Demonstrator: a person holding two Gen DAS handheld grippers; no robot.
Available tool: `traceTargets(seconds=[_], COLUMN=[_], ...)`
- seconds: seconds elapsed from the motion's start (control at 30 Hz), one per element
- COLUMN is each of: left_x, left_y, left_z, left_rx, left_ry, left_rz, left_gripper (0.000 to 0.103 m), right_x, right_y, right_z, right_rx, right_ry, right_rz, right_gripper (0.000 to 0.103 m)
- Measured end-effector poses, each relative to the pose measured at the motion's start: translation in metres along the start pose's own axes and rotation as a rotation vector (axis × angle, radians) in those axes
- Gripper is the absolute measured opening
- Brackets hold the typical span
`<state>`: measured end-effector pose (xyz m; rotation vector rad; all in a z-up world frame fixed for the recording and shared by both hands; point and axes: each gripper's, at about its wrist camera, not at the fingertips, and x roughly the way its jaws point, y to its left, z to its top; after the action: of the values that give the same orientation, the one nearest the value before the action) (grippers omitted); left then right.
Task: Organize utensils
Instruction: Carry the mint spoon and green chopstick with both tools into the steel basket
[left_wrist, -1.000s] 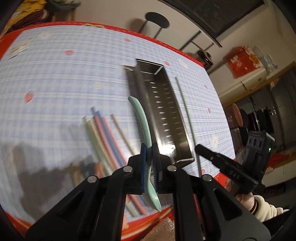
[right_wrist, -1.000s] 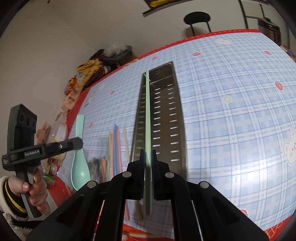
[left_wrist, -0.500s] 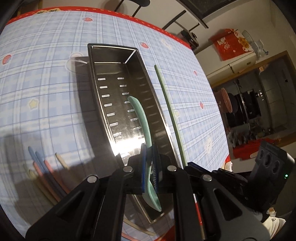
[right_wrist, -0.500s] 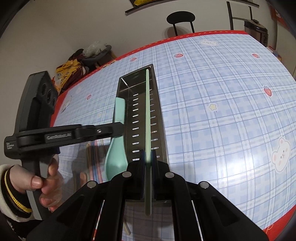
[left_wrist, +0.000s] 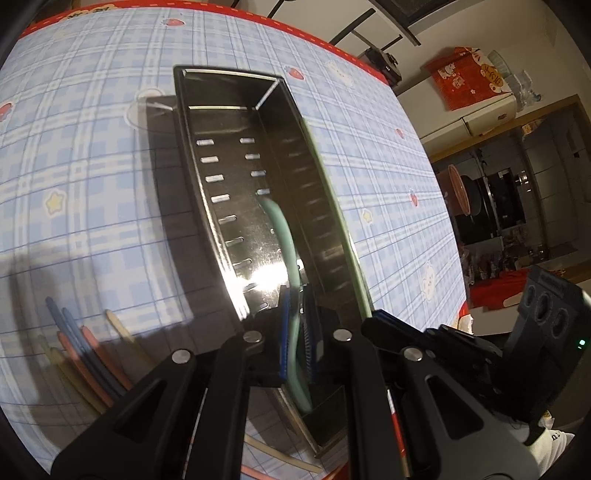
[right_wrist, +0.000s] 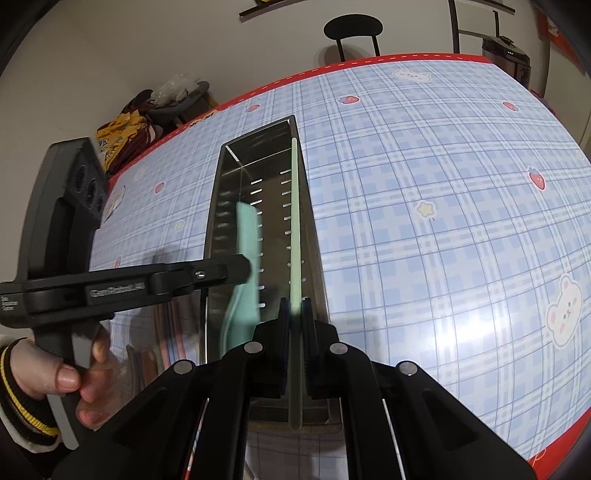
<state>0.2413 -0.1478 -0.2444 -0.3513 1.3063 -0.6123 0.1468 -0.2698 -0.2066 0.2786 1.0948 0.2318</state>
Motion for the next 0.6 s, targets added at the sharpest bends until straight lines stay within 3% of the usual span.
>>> traceTargets(seconds=[0.23, 0.4, 0.47, 0.5, 0.53, 0.57, 0.6], left_x=[-0.039, -0.071, -0.087, -0.094, -0.103, -0.111, -0.119], left_y=[0.008, 0.02, 0.025, 0.028, 0.031, 0.034, 0.036], left_z=[-0.001, -0.013, -0.019, -0.022, -0.026, -0.03, -0.033], left_rx=[0.0, -0.01, -0.014, -0.017, -0.021, -0.025, -0.03], left_ry=[-0.083, -0.155, -0.19, -0.21, -0.236, -0.258, -0.278], left_rz=[0.02, 0.092, 0.134, 0.156, 0.186, 0.212, 0.232], left_gripper=[0.013, 0.031, 0.048, 0.054, 0.066, 0.078, 0.083], right_x=[0.007, 0.01, 0.007, 0.004, 0.001, -0.002, -0.007], right_y=[0.005, 0.01, 0.012, 0.015, 0.018, 0.02, 0.024], right_z=[0.007, 0.01, 0.011, 0.011, 0.011, 0.01, 0.008], right_rx=[-0.036, -0.057, -0.061, -0.07, -0.081, -0.092, -0.109], right_ry=[0.009, 0.023, 0.016, 0.011, 0.005, -0.001, -0.011], right_rz=[-0.012, -0.035, -0.033, -0.03, -0.027, -0.027, -0.031], right_gripper=[0.007, 0.007, 0.009, 0.012, 0.023, 0.041, 0.049])
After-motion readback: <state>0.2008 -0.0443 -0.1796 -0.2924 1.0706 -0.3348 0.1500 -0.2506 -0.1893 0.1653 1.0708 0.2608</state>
